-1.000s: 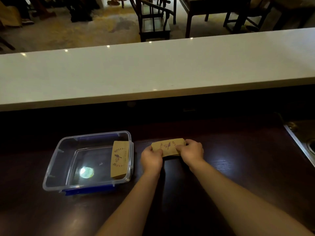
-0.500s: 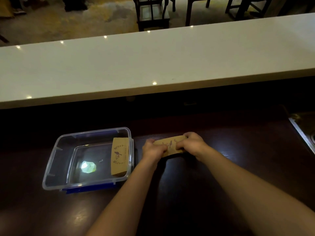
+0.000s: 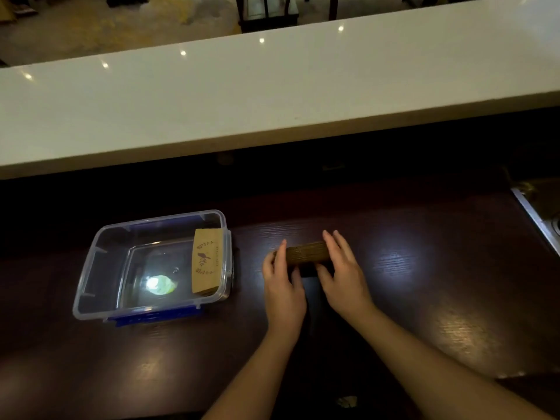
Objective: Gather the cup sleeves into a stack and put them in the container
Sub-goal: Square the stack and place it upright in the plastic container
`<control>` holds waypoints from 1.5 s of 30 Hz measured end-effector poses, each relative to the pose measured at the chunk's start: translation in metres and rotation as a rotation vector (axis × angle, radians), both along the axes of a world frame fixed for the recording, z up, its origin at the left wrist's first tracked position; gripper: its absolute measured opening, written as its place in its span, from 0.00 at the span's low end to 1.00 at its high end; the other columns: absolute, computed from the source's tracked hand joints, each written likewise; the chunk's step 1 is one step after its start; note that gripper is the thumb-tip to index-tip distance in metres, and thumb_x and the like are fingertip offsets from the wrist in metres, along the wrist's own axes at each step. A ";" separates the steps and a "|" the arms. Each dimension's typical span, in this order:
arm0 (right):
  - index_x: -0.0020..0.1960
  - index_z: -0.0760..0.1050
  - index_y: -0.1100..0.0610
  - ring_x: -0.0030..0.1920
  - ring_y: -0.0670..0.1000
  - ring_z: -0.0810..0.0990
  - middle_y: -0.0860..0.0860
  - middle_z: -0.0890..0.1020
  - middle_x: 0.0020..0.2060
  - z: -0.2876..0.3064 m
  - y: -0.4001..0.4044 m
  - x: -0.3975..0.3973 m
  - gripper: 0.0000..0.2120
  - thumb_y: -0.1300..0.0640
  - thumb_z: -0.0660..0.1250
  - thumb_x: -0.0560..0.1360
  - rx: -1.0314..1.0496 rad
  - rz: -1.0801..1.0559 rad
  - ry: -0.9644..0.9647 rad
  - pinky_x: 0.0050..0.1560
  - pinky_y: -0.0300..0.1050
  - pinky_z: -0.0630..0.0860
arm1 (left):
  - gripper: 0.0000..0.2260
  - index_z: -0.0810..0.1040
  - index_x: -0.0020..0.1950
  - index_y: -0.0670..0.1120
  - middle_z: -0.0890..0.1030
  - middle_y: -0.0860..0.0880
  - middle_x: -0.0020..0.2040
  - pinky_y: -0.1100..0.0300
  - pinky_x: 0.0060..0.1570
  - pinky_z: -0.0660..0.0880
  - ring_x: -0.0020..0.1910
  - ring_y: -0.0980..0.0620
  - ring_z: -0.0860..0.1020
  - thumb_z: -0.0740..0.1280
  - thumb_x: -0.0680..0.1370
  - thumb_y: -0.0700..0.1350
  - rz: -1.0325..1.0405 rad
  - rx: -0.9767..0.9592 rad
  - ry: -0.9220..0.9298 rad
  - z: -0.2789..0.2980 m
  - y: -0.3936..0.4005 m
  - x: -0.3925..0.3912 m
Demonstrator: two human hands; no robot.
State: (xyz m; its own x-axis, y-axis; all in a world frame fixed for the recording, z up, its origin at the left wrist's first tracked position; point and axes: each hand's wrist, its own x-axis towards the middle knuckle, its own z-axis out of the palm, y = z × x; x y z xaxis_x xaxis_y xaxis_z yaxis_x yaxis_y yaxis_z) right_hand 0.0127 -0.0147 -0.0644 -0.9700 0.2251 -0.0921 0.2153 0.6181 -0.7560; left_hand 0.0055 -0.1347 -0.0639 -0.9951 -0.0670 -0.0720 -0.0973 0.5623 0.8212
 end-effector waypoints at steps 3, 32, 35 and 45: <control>0.78 0.51 0.50 0.70 0.52 0.69 0.50 0.48 0.80 -0.001 -0.007 0.009 0.32 0.60 0.60 0.79 -0.002 -0.023 -0.027 0.54 0.35 0.67 | 0.29 0.58 0.78 0.51 0.60 0.47 0.75 0.59 0.55 0.77 0.62 0.50 0.75 0.62 0.78 0.37 -0.004 -0.025 0.019 -0.004 0.007 0.006; 0.55 0.79 0.64 0.49 0.56 0.86 0.58 0.87 0.47 0.094 -0.029 0.013 0.10 0.65 0.66 0.75 -1.103 -0.142 -0.188 0.47 0.50 0.81 | 0.16 0.76 0.59 0.48 0.83 0.44 0.55 0.52 0.55 0.76 0.54 0.46 0.81 0.72 0.73 0.41 0.219 1.013 -0.487 0.086 -0.036 0.040; 0.55 0.79 0.63 0.50 0.58 0.86 0.59 0.87 0.49 0.095 -0.035 0.009 0.10 0.64 0.66 0.75 -1.032 -0.108 -0.204 0.48 0.52 0.80 | 0.18 0.75 0.61 0.45 0.83 0.43 0.55 0.53 0.53 0.77 0.55 0.46 0.81 0.72 0.72 0.42 0.168 0.992 -0.553 0.092 -0.051 0.037; 0.52 0.81 0.58 0.46 0.53 0.86 0.55 0.87 0.45 0.106 -0.077 -0.011 0.07 0.62 0.68 0.74 -0.930 0.056 -0.278 0.41 0.45 0.80 | 0.11 0.80 0.57 0.41 0.85 0.42 0.51 0.51 0.46 0.81 0.50 0.45 0.84 0.69 0.75 0.40 0.000 0.763 -0.562 0.118 -0.122 -0.010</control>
